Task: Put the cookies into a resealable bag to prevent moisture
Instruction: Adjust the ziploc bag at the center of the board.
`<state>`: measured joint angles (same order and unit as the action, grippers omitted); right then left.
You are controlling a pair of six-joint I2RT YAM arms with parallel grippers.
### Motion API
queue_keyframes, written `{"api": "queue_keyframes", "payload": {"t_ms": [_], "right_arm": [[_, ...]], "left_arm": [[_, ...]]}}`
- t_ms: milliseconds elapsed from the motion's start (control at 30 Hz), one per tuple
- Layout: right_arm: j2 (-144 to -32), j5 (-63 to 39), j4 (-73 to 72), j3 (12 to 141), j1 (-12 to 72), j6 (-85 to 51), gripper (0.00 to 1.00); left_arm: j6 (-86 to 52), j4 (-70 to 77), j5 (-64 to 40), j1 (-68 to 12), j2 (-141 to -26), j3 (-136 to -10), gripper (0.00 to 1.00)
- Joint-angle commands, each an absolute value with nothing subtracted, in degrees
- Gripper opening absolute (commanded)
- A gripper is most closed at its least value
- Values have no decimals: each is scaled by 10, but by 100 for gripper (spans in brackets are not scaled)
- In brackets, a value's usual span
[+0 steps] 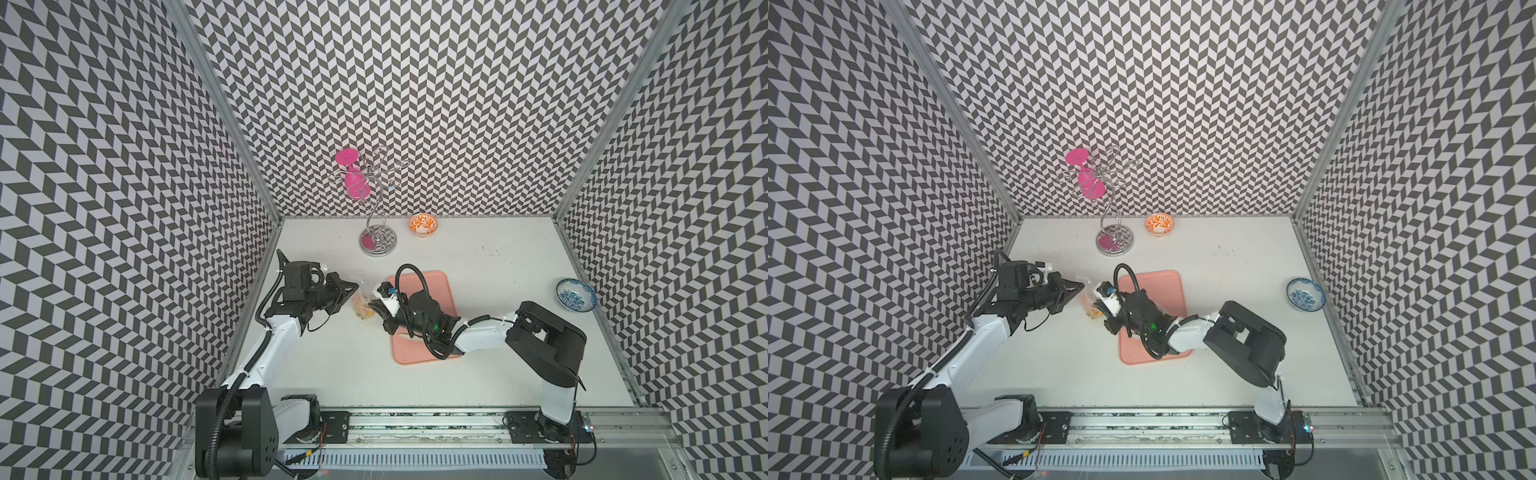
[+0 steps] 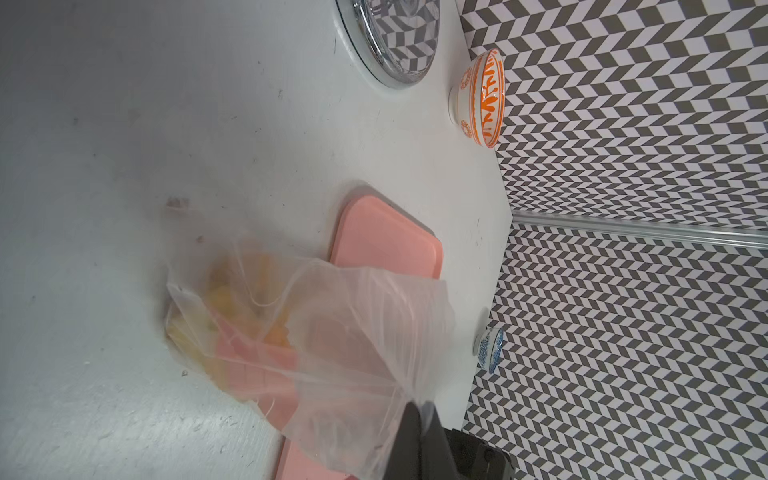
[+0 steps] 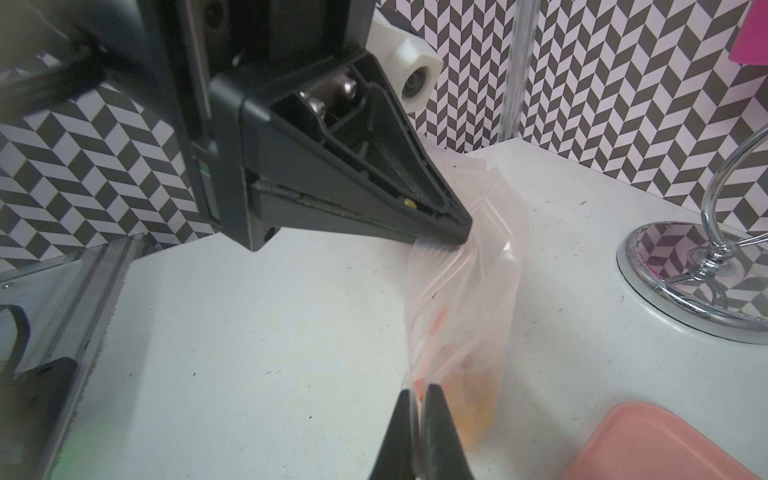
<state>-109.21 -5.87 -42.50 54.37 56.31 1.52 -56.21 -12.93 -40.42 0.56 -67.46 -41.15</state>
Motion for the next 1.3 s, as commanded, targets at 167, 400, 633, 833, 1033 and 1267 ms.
{"api": "queue_keyframes", "payload": {"t_ms": [167,400,633,833,1033,1267], "right_arm": [[-1039,-124,-396,552,528,87,0],[-1016,-299,-180,633,480,214,0],[-1045,-377,43,744,445,355,0],[-1079,-410,117,789,433,419,0],[-1138,-470,143,847,410,441,0],[-1185,-532,149,888,378,442,0]], "left_arm": [[-458,-188,-346,17,-642,-466,28],[-293,-240,-247,16,-621,-518,43],[-33,-212,-316,9,-612,-530,45],[242,-291,-404,-15,-658,-573,42],[360,-411,-468,-52,-765,-658,53],[453,-482,-470,-53,-838,-684,55]]}}
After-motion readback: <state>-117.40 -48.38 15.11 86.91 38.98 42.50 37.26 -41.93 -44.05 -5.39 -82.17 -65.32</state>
